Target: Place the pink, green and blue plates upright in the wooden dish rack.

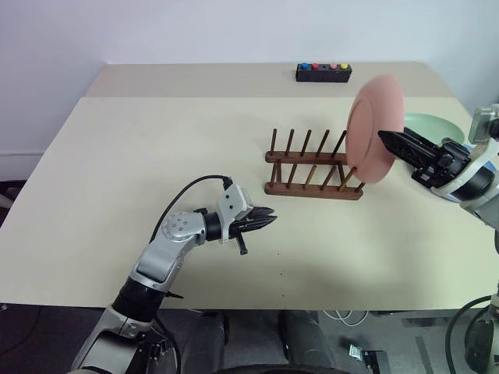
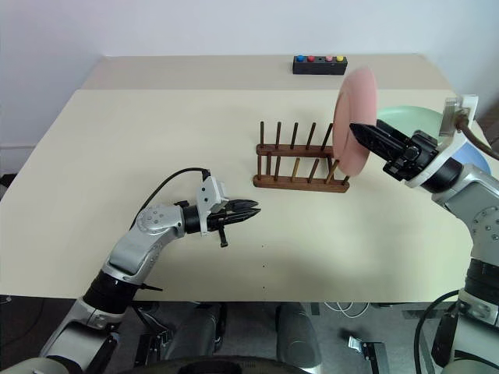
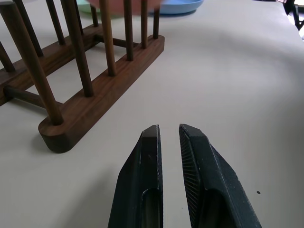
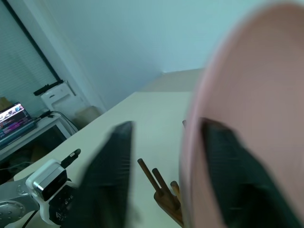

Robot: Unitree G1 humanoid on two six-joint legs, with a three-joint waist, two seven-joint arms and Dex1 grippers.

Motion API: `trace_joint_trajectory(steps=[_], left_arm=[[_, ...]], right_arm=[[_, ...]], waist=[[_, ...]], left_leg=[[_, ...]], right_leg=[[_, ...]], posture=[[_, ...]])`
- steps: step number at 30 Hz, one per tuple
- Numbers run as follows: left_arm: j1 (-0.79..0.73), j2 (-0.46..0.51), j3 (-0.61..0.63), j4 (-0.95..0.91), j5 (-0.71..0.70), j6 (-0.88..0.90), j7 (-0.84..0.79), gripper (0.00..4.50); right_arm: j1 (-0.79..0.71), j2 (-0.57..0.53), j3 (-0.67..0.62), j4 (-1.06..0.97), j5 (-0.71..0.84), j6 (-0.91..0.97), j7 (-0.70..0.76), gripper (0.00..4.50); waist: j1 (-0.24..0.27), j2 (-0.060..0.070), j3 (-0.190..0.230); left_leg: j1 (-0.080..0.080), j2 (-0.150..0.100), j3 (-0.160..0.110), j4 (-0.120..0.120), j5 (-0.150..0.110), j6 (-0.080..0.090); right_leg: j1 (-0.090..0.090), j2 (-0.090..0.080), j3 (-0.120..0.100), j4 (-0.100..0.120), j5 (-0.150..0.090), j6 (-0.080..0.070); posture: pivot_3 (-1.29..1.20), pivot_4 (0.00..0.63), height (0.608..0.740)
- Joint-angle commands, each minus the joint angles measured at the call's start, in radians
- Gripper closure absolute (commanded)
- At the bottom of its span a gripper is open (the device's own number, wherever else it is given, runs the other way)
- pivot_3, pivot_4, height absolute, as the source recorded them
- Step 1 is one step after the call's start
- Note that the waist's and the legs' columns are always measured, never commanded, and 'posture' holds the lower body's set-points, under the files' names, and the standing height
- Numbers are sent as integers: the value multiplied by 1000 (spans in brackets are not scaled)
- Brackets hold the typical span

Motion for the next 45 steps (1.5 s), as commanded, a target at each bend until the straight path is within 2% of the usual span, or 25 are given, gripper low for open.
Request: trace_joint_trajectory(steps=[1, 2, 8, 11, 14, 21, 23, 26, 31, 38, 45], left_arm=[[-5, 1, 9, -35, -4, -3, 2, 3902], [-4, 2, 9, -36, -4, -3, 1, 3902], [0, 4, 7, -43, -4, -1, -1, 3902], [2, 6, 8, -46, -4, 0, 1, 3902], [3, 8, 8, -47, -5, 1, 3, 3902], [-8, 6, 7, -33, -3, 0, -1, 3902], [-10, 5, 8, -31, -3, 0, -2, 3902], [-11, 7, 7, -30, -2, 1, -4, 3902], [-11, 12, 9, -32, 3, 3, -2, 3902], [9, 22, 15, -55, 4, 13, 15, 3902], [15, 23, 8, -64, 4, 17, 29, 3902]], right_arm=[[-36, 5, -19, -7, -33, -51, -23, 277], [-37, 6, -19, -9, -45, -63, -25, 130], [-80, 2, -67, 37, -126, -178, -66, 130], [-87, -32, -102, 87, -187, -240, -85, 130], [-71, -91, -100, 163, -311, -334, -84, 130], [-75, -210, 92, 448, -677, -640, -17, 130], [-99, -217, 133, 513, -732, -690, -4, 130], [-149, -219, 263, 632, -885, -820, 0, 130], [-320, -193, 436, 913, -1100, -1021, -53, 130], [-493, -156, 529, 1187, -1221, -1126, -100, 130], [-582, -121, 574, 1308, -1298, -1135, -158, 130]], waist=[[0, 0, 0], [0, 0, 0], [0, 0, 0], [2, 0, 0], [1, 0, 0], [-11, 0, 0], [-16, 1, 0], [-24, 1, 0], [-30, 2, 0], [-29, 2, 0], [-31, 2, 0]], left_leg=[[0, 0, 0, 0, 0, 0], [0, 0, 0, 0, 0, 0], [0, 0, 0, 0, 0, 0], [0, 0, 0, 0, 0, 0], [0, 0, 1, 0, 0, 0], [1, 0, 2, -1, 0, 0], [1, 0, 2, -1, 0, 0], [1, 0, 2, -1, 0, 0], [1, 0, 3, -1, 0, 0], [0, 0, 3, -2, 0, 0], [0, 0, 3, -2, 0, 0]], right_leg=[[0, 0, 0, 0, 0, 0], [0, 0, 0, 0, 0, 0], [0, 0, 0, 0, 0, 0], [0, 0, 0, 0, 0, 0], [0, 0, 0, 0, 0, 0], [0, 0, 1, 0, 0, 0], [0, 0, 1, 0, 0, 0], [-1, 0, 1, 0, 0, 0], [-1, 0, 2, 0, 0, 0], [-2, -1, 2, 0, 0, 0], [-2, -1, 2, 0, 0, 0]], posture=[[0, 150, 734], [0, 150, 734], [0, 150, 734], [0, 150, 734], [0, 150, 734], [0, 150, 734], [0, 150, 734], [0, 150, 734], [0, 150, 734], [0, 150, 734], [0, 150, 734]])
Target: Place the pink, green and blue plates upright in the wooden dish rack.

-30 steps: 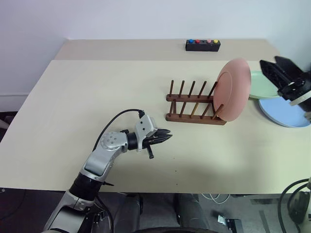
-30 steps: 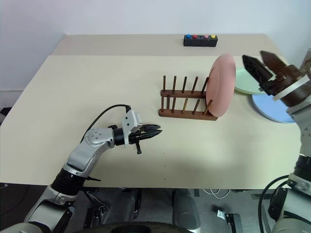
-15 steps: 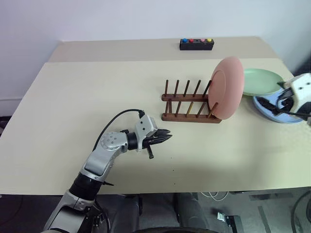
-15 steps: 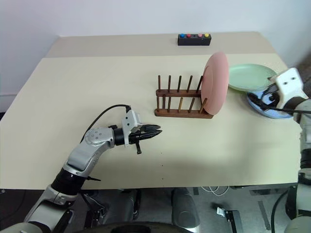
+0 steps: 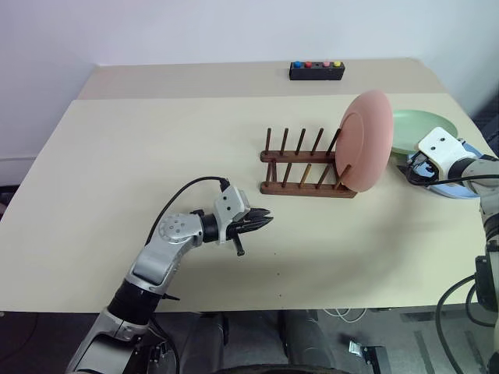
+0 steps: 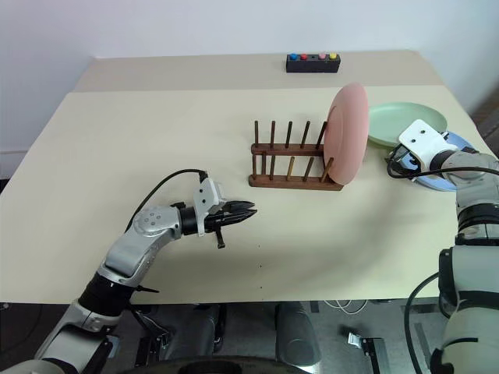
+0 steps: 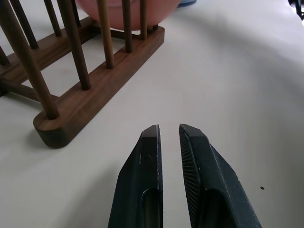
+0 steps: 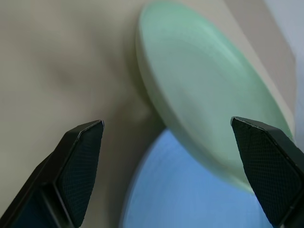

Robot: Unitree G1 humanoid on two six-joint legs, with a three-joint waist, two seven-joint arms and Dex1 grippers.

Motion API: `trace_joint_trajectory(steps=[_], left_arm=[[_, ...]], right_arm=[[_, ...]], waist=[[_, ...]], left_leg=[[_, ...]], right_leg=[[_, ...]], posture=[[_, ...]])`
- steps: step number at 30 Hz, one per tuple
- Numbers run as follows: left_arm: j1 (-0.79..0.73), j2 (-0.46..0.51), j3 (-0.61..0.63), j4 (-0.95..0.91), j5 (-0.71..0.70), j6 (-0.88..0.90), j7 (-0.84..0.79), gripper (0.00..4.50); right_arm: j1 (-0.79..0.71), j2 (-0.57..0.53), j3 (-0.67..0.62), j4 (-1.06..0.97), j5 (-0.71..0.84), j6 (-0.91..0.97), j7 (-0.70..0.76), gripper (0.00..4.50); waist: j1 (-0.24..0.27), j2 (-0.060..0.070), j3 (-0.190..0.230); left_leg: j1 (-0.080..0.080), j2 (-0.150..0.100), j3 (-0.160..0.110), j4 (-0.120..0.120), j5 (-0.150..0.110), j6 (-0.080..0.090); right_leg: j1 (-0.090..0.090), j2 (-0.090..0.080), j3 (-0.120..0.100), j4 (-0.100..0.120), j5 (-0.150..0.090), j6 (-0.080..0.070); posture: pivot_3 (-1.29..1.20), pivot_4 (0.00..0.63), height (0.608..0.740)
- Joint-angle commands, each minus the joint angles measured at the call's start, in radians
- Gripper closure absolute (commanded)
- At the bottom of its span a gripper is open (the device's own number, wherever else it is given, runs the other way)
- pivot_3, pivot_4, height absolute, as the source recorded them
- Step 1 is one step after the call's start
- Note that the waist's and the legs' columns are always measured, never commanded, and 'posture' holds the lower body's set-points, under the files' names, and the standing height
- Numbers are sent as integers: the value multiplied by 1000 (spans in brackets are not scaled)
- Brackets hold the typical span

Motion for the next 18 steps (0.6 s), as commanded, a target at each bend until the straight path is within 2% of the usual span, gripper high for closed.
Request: trace_joint_trajectory(steps=[1, 4, 5, 6, 7, 13, 18], left_arm=[[-7, -1, 8, -37, 1, -2, 6, 3902], [-9, 0, 9, -34, 3, -3, 8, 3902], [-9, 1, 9, -34, 3, -3, 9, 3902], [-9, 2, 9, -34, 2, -3, 9, 3902], [-8, 2, 9, -35, 2, -3, 10, 3902], [-8, 6, 10, -35, 2, -3, 12, 3902], [-12, 6, 9, -31, 2, -5, 11, 3902]], right_arm=[[-60, 13, 2, 32, -22, 5, -43, 130], [-72, 26, 0, 51, -31, 7, -58, 130], [-73, 29, -2, 54, -32, 6, -59, 642], [-74, 31, -3, 55, -33, 4, -61, 879], [-74, 33, -6, 56, -31, 4, -60, 1320], [-72, 35, -10, 59, -37, 0, -81, 4449], [-64, 33, -19, 53, -30, -22, -79, 4486]], waist=[[-2, 0, 0], [-1, 0, 0], [-1, 0, 0], [-1, 0, 0], [0, 0, 0], [0, 0, 0], [-1, 0, 0]], left_leg=[[0, 0, 0, 0, 0, 0], [0, 0, 0, 0, 0, 0], [0, 0, 0, 0, 0, 0], [0, 0, 0, 0, 0, 0], [0, 0, 0, 0, 0, 0], [0, 0, 0, 0, 0, 0], [0, 0, 0, 0, 0, 0]], right_leg=[[0, 0, 0, 0, 0, 0], [0, 0, 0, 0, 0, 0], [0, 0, 0, 0, 0, 0], [0, 0, 0, 0, 0, 0], [0, 0, 0, 0, 0, 0], [0, 0, 0, 0, 0, 0], [0, 0, 0, 0, 0, 0]], posture=[[0, 150, 734], [0, 150, 734], [0, 150, 734], [0, 150, 734], [0, 150, 734], [0, 150, 734], [0, 150, 734]])
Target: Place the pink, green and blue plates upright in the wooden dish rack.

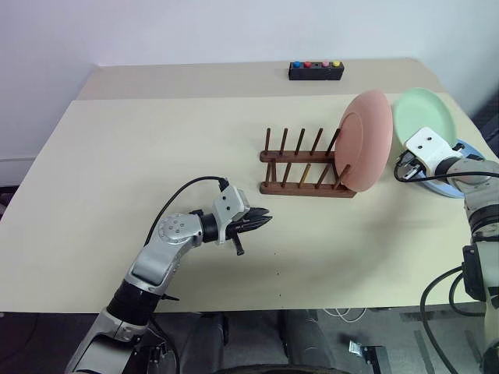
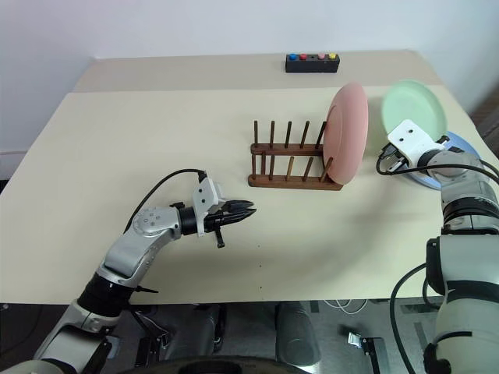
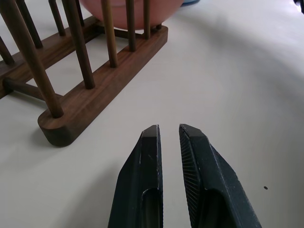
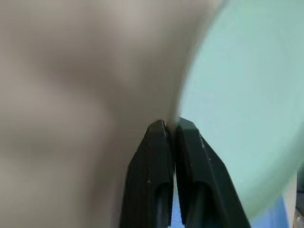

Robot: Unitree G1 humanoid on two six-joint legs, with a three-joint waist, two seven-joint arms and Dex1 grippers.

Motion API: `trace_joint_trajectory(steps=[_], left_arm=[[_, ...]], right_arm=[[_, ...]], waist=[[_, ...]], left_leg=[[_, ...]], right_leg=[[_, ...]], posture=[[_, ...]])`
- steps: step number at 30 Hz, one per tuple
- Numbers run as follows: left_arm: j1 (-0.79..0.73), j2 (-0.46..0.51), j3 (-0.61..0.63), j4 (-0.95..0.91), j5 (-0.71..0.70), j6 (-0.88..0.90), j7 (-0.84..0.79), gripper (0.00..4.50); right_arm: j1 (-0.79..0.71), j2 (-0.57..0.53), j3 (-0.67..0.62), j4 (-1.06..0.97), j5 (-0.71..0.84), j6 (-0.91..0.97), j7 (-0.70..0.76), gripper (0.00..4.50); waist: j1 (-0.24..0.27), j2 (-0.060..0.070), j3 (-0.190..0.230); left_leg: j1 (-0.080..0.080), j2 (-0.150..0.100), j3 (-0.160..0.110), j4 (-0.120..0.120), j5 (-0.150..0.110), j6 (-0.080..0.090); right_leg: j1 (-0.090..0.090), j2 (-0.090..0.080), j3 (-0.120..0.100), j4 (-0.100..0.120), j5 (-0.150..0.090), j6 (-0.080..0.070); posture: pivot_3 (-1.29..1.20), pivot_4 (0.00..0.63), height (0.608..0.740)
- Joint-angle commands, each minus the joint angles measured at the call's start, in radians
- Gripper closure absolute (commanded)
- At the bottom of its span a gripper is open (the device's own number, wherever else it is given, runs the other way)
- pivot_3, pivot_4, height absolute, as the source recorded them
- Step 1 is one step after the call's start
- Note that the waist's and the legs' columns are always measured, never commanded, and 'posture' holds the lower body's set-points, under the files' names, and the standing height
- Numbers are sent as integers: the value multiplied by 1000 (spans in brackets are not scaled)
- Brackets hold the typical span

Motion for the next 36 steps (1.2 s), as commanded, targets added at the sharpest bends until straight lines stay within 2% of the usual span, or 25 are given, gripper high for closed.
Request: trace_joint_trajectory(steps=[1, 11, 15, 21, 24, 28, 30, 33, 36], left_arm=[[-12, 2, 9, -25, 2, -6, -2, 3902], [-6, 3, 9, -30, 3, -5, 1, 3902], [4, 7, 9, -41, -1, 1, 1, 3902], [-13, 3, 13, -29, -1, -5, 6, 3902], [-25, 6, 40, -36, -8, -14, 16, 3902], [-29, -5, 105, -78, -68, 19, 37, 3902], [-24, -5, 134, -103, -92, 31, 46, 3902], [-11, 11, 172, -129, -104, 46, 63, 3902], [5, 24, 170, -131, -95, 46, 66, 3902]], right_arm=[[-15, -18, -24, -16, 14, -36, -9, 4486], [15, -72, -40, -68, 11, -162, -142, 4486], [30, -123, -115, -184, 65, -232, -211, 4486], [58, -153, -189, -375, 122, -246, -213, 4486], [62, -135, -250, -600, 257, -179, -120, 4486], [123, -85, -291, -925, 513, 41, 54, 4486], [154, -74, -304, -1054, 596, 141, 97, 4486], [188, -39, -314, -1278, 811, 346, 157, 4486], [245, -12, -328, -1416, 970, 508, 189, 4486]], waist=[[-1, 0, 0], [0, 0, 0], [0, 2, 1], [-2, 2, 1], [-1, 3, 2], [1, 4, 2], [2, 4, 2], [5, 4, 2], [6, 4, 1]], left_leg=[[0, 0, 0, 0, 0, 0], [0, 0, 0, 0, 0, 0], [0, 0, 0, 0, 0, 0], [0, 0, 0, 0, 0, 0], [0, 0, 0, 0, 0, 0], [0, 0, -1, 0, 0, 0], [0, 0, -2, 0, 0, 0], [0, 0, -2, 1, 0, 0], [0, 0, -2, 1, 0, 0]], right_leg=[[0, 0, 0, 0, 0, 0], [0, 0, 0, 0, 0, 0], [0, 0, 0, 0, 0, 0], [0, 0, 0, 0, 0, 0], [0, 0, 1, 0, 0, 0], [-1, 0, 0, 1, 0, 0], [0, 0, -1, 1, 0, 0], [1, 0, -1, 1, 0, 0], [1, 0, -1, 2, 0, 0]], posture=[[0, 150, 734], [0, 150, 734], [0, 150, 734], [0, 150, 734], [0, 150, 734], [0, 150, 734], [0, 150, 734], [0, 150, 734], [0, 150, 734]])
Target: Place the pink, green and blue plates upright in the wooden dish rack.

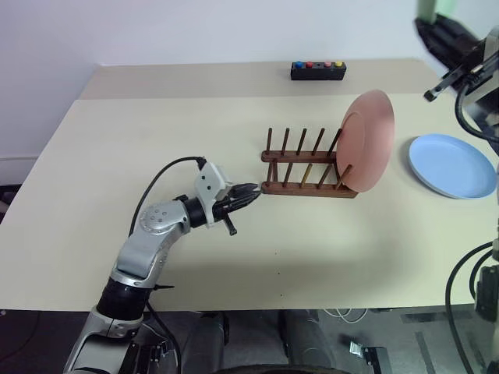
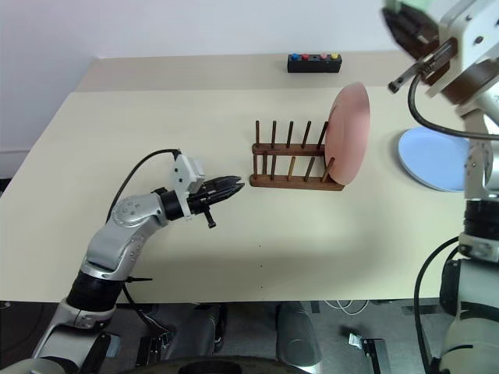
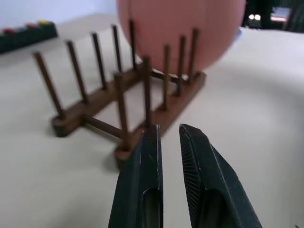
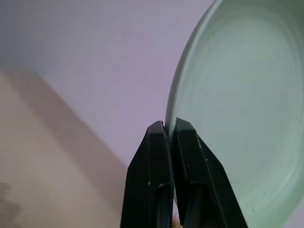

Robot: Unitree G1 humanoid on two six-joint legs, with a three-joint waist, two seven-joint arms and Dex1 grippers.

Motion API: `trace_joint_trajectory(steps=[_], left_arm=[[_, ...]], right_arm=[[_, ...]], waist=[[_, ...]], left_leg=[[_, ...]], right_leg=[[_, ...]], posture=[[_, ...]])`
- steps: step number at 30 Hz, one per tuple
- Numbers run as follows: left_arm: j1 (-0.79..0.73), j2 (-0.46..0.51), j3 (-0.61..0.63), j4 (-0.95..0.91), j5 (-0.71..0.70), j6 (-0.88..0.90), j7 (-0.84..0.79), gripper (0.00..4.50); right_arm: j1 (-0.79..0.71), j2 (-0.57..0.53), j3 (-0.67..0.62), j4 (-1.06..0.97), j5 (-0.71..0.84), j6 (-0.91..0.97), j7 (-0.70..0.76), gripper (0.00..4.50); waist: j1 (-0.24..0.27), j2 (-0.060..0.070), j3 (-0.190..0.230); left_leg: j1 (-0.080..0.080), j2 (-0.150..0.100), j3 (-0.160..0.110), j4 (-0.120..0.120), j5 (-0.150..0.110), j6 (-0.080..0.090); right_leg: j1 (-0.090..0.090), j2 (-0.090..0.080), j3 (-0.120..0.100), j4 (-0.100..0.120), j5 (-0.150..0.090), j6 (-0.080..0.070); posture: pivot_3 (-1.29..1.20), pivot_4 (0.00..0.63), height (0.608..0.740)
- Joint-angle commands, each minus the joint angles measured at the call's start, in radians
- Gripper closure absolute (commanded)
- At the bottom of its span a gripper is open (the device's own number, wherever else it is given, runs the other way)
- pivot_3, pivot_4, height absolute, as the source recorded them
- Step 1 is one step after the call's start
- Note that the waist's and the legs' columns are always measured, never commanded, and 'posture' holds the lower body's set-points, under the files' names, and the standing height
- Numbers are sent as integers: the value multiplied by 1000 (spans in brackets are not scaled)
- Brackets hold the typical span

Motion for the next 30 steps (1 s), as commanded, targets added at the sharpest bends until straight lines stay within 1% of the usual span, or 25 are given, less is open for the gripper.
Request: trace_joint_trajectory(steps=[1, 7, 9, 13, 20, 23, 30], left_arm=[[23, 12, 13, -34, -4, -1, 5, 3902], [50, 20, 1, -47, 1, -1, 11, 3902], [53, 22, 0, -49, 1, 0, 13, 3902], [57, 24, -9, -47, 5, 1, 10, 3902], [51, 24, -19, -40, 9, 0, 9, 3902], [47, 21, -24, -37, 12, 0, 9, 3902], [54, 27, -25, -42, 14, 1, 14, 3902]], right_arm=[[41, 18, -56, -177, 193, 168, 28, 4486], [158, 86, -83, -354, 449, 399, -18, 4486], [179, 95, -95, -371, 483, 436, -34, 4486], [256, 149, -134, -339, 587, 519, -99, 4486], [282, 184, -146, -323, 586, 560, -112, 4486], [301, 200, -118, -291, 557, 581, -122, 4486], [296, 223, -126, -256, 556, 615, -128, 4486]], waist=[[1, 0, 0], [6, 0, 0], [6, -1, 0], [9, -1, 0], [10, -1, 0], [11, -1, 0], [20, -1, 0]], left_leg=[[0, 0, 0, 0, 0, 0], [0, 0, 0, 0, 0, 0], [0, 0, 0, 0, 0, 0], [0, 0, 0, 1, 0, 0], [0, 0, 0, 0, 0, 0], [0, 0, 0, 0, 0, 0], [0, 0, 0, 0, 0, 0]], right_leg=[[0, 0, 0, 0, 0, 0], [0, 0, 0, 0, 0, 0], [0, 0, 0, 0, 0, 0], [0, 0, 0, 0, 0, 0], [-1, 1, 0, 0, 0, 0], [-1, 0, 0, 0, 0, 0], [-1, 1, 0, 0, 0, 0]], posture=[[0, 150, 734], [0, 150, 734], [0, 150, 734], [0, 150, 734], [0, 150, 734], [0, 150, 734], [0, 150, 734]])
